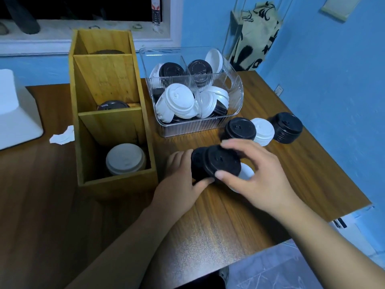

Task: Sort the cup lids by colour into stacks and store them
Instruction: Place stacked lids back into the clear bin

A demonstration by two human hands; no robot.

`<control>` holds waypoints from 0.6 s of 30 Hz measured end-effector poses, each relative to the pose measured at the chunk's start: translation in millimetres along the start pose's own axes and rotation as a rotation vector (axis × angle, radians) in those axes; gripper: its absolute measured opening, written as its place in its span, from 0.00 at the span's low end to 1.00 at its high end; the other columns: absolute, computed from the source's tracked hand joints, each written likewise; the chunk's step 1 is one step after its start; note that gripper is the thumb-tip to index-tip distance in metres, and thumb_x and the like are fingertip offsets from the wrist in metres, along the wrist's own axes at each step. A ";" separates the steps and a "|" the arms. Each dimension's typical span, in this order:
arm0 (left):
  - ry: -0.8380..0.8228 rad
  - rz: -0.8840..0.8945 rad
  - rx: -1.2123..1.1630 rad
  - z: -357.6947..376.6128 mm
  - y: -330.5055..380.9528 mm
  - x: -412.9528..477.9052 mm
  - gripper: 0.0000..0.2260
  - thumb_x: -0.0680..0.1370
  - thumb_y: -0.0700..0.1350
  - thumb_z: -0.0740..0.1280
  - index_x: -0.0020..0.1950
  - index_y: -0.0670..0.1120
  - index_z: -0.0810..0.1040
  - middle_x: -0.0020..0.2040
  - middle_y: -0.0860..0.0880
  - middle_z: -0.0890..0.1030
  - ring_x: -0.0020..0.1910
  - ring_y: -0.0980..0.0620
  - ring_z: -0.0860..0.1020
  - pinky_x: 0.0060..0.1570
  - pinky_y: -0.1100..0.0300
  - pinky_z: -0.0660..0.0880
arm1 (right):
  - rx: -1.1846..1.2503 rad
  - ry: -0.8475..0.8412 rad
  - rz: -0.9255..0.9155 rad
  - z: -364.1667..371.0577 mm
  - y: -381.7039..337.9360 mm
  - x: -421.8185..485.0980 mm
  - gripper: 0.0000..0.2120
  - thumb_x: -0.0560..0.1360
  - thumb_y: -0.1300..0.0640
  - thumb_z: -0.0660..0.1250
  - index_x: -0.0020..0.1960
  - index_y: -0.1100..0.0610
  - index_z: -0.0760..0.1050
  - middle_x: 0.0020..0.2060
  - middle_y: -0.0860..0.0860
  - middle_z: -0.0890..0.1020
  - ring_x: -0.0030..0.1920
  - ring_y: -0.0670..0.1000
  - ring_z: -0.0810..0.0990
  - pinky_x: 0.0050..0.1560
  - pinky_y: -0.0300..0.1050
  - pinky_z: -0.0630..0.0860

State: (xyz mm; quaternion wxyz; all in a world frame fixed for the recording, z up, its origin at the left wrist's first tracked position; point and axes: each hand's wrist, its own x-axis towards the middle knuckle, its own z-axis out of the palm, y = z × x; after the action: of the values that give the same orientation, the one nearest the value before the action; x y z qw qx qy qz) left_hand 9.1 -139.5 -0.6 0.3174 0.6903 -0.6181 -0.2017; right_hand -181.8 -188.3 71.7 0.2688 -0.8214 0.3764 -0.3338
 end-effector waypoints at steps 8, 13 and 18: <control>0.005 0.013 -0.006 0.0 0.1 0.1 0.34 0.75 0.57 0.71 0.77 0.47 0.64 0.70 0.52 0.68 0.73 0.53 0.61 0.70 0.53 0.67 | -0.205 -0.161 0.099 37.6 18.6 26.0 0.31 0.69 0.46 0.79 0.69 0.52 0.78 0.64 0.44 0.78 0.65 0.48 0.72 0.69 0.33 0.61; 0.010 0.020 -0.003 0.9 -2.8 0.3 0.34 0.75 0.57 0.73 0.76 0.47 0.65 0.70 0.51 0.68 0.74 0.53 0.61 0.70 0.55 0.66 | -0.191 -0.259 0.122 38.2 19.4 33.7 0.34 0.68 0.44 0.79 0.71 0.49 0.75 0.60 0.42 0.73 0.62 0.47 0.68 0.64 0.25 0.57; -0.001 0.009 0.009 1.4 -2.8 0.0 0.41 0.76 0.59 0.72 0.82 0.45 0.56 0.76 0.51 0.63 0.77 0.53 0.55 0.74 0.57 0.59 | -0.226 -0.351 0.149 35.7 15.7 42.9 0.36 0.67 0.43 0.79 0.72 0.48 0.73 0.58 0.42 0.71 0.60 0.46 0.66 0.62 0.27 0.58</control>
State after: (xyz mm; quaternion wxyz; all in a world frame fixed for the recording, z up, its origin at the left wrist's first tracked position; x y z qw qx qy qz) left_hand 10.2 -139.7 -3.6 0.3148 0.6888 -0.6224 -0.1975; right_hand -140.8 -224.7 53.1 0.2604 -0.8615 0.4187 -0.1208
